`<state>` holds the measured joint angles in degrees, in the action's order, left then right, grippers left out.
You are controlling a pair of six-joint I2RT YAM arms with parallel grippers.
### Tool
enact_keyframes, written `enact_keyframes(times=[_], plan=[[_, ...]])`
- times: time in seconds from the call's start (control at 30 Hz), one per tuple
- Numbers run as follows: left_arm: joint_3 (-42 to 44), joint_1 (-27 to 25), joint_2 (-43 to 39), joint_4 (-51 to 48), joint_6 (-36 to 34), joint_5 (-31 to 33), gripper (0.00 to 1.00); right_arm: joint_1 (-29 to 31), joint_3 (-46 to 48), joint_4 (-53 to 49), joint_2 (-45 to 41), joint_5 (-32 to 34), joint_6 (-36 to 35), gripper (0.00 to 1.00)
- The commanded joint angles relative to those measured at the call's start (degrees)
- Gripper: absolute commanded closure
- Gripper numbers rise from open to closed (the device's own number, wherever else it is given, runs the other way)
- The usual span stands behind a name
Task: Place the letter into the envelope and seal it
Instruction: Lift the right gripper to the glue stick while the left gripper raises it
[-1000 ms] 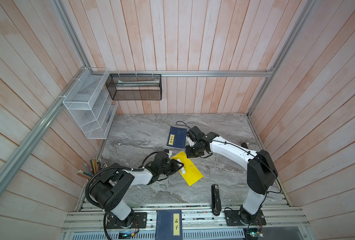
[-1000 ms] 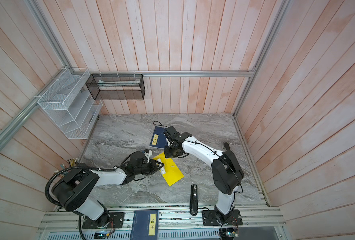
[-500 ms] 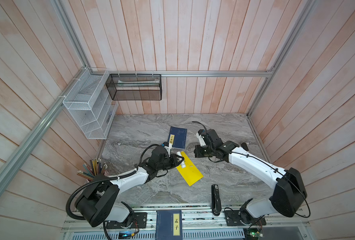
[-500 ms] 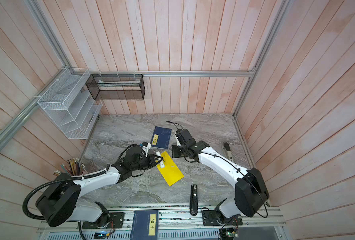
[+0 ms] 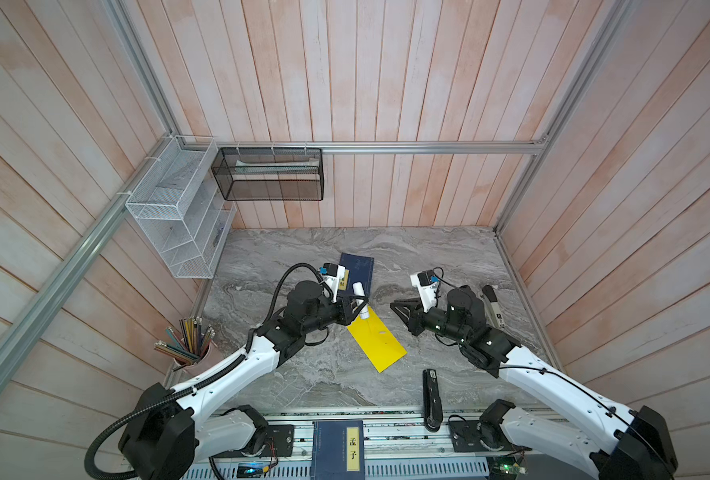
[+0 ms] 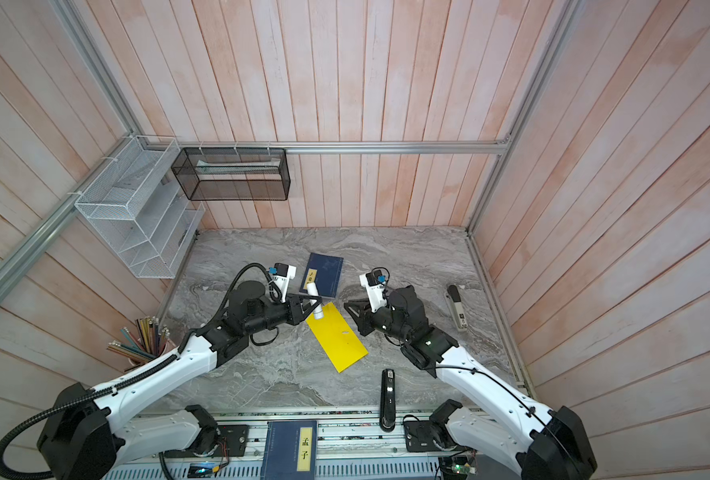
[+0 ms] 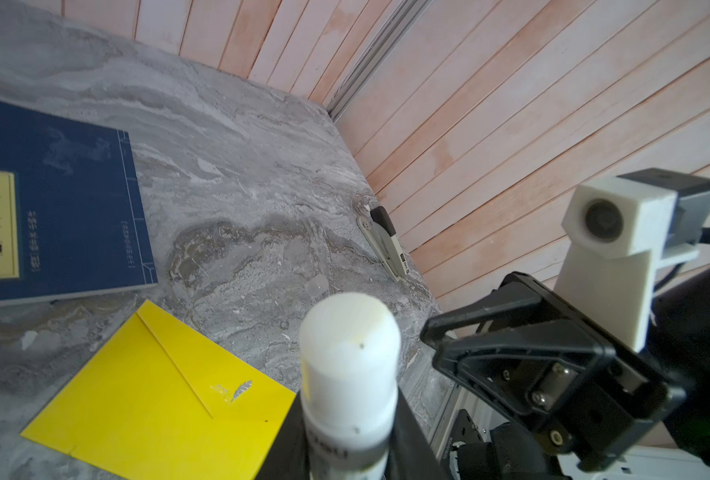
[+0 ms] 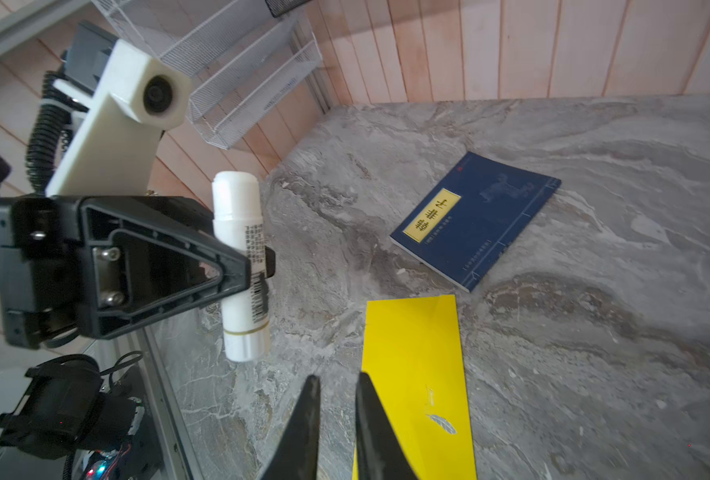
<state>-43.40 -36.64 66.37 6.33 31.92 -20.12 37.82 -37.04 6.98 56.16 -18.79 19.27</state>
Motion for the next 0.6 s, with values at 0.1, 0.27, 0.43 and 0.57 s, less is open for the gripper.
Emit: enact_keyframes(times=[0.1,0.27,0.43,0.57], plan=[[-0.20,0.22,-6.96,0.71,-16.14,0.74,1.00,1.07,5.95,11.14,-4.93,-9.05,-4.82,0.71],[1.56,-0.24,-10.07,3.67,-21.29,-0.09,1.00,5.73,8.53,16.28,-4.44,-8.66,-7.13,0.63],[1.58,-2.03,-9.86,4.45,-23.88,-1.36,1.00,8.88,8.56,21.06,-1.90,-7.88,-8.34,0.57],[1.40,-4.62,-9.15,4.82,-25.76,-1.14,1.00,10.58,7.61,23.48,-0.11,-6.67,-10.32,0.54]])
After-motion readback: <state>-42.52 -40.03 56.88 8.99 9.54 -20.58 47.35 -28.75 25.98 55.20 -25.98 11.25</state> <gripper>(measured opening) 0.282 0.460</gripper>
